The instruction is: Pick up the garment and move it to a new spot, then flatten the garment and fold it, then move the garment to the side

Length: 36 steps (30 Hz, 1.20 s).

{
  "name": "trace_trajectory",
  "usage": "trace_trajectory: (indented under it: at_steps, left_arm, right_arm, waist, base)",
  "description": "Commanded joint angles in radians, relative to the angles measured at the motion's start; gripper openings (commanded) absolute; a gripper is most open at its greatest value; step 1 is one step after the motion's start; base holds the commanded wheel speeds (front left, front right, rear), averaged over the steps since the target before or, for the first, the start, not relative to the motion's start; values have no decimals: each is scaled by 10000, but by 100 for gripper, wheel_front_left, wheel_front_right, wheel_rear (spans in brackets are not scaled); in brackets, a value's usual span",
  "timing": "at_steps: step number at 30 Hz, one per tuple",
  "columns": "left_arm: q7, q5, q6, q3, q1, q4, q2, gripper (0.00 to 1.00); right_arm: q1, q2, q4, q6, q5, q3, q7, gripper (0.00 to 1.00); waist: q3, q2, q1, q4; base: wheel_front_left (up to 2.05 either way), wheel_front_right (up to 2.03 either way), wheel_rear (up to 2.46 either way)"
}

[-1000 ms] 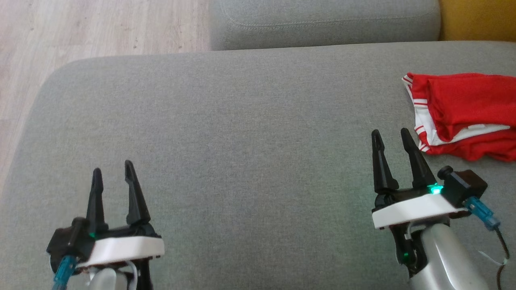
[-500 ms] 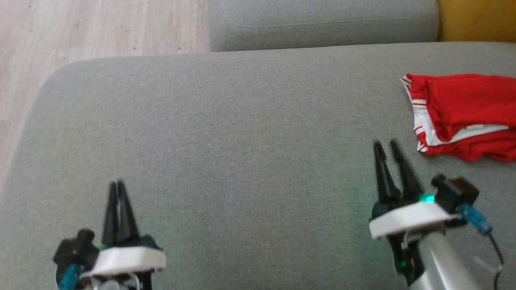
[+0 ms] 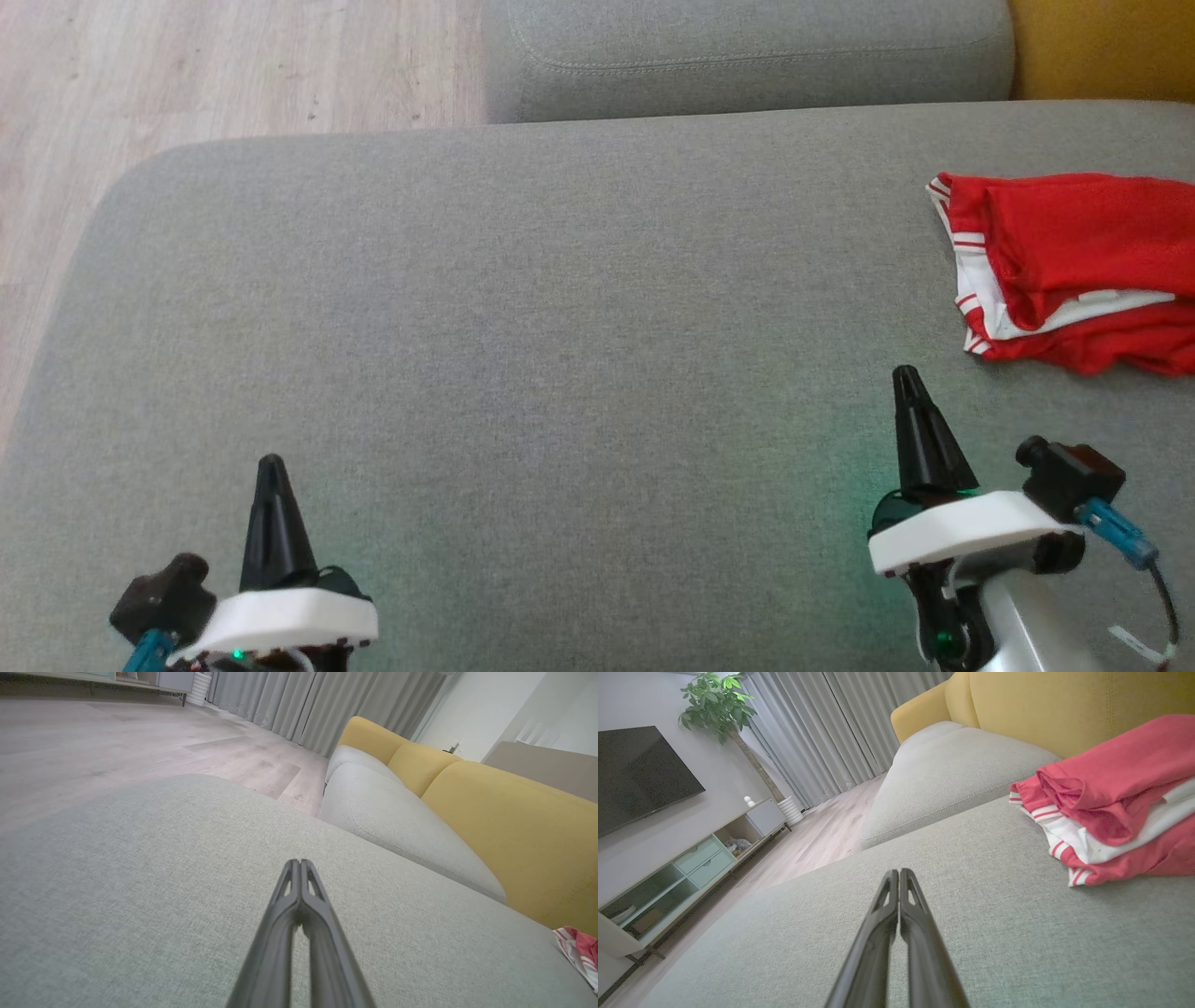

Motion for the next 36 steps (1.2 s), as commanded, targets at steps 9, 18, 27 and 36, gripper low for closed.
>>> trace_trajectory:
  at_steps: [9, 18, 27, 36]
  left_arm:
    - [300, -977, -169, 289, -443, -286, 14, 0]
    - [564, -1848, -285, 417, -505, -275, 19, 0]
    - [830, -2721, -401, 546, -568, -264, 24, 0]
    - [1096, -3594, -517, 674, -630, -253, 30, 0]
  right_arm:
    - [-361, -122, -441, -2, 1102, -207, 232, 0]
    - [-322, -153, -515, -2, 2054, -357, 456, 0]
    - [-284, -177, -588, -3, 3001, -517, 690, 0]
    - [-246, -195, -661, -4, 3941, -686, 930, 0]
  waist:
    - [-36, 0, 0, -9]
    - [-72, 0, 0, -18]
    - [-108, 0, 0, -27]
    - [-144, 0, 0, -36]
  base:
    - [0, 0, 0]
    - [0, 0, 0]
    - [0, 0, 0]
    - [0, 0, 0]
